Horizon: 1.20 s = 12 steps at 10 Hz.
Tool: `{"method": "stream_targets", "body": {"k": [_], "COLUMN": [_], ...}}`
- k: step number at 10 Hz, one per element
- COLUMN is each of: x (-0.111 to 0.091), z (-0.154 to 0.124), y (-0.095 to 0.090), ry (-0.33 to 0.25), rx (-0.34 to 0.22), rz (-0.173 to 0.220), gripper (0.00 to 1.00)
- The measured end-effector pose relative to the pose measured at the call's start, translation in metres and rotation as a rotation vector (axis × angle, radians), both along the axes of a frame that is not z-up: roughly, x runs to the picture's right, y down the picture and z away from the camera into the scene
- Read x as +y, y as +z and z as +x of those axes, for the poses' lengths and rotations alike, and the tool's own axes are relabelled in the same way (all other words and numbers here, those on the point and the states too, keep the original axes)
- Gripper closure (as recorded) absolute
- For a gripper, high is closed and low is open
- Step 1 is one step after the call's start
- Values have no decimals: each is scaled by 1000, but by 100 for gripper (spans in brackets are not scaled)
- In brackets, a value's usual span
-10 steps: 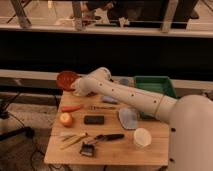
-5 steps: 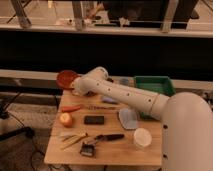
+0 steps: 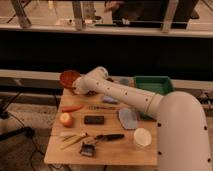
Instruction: Stack bowls into tray
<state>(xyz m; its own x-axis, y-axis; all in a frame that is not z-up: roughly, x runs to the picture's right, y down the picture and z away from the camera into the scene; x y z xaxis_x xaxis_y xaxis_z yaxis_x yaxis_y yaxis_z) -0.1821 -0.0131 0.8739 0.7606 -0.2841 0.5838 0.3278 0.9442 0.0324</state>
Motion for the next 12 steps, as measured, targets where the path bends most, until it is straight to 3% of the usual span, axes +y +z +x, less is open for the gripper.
{"method": "stream_targets", "body": {"k": [12], "x": [-19], "z": [-9], "y": [36], "ry": [6], "rx": [53], "rz": [-7], "gripper": [100]}}
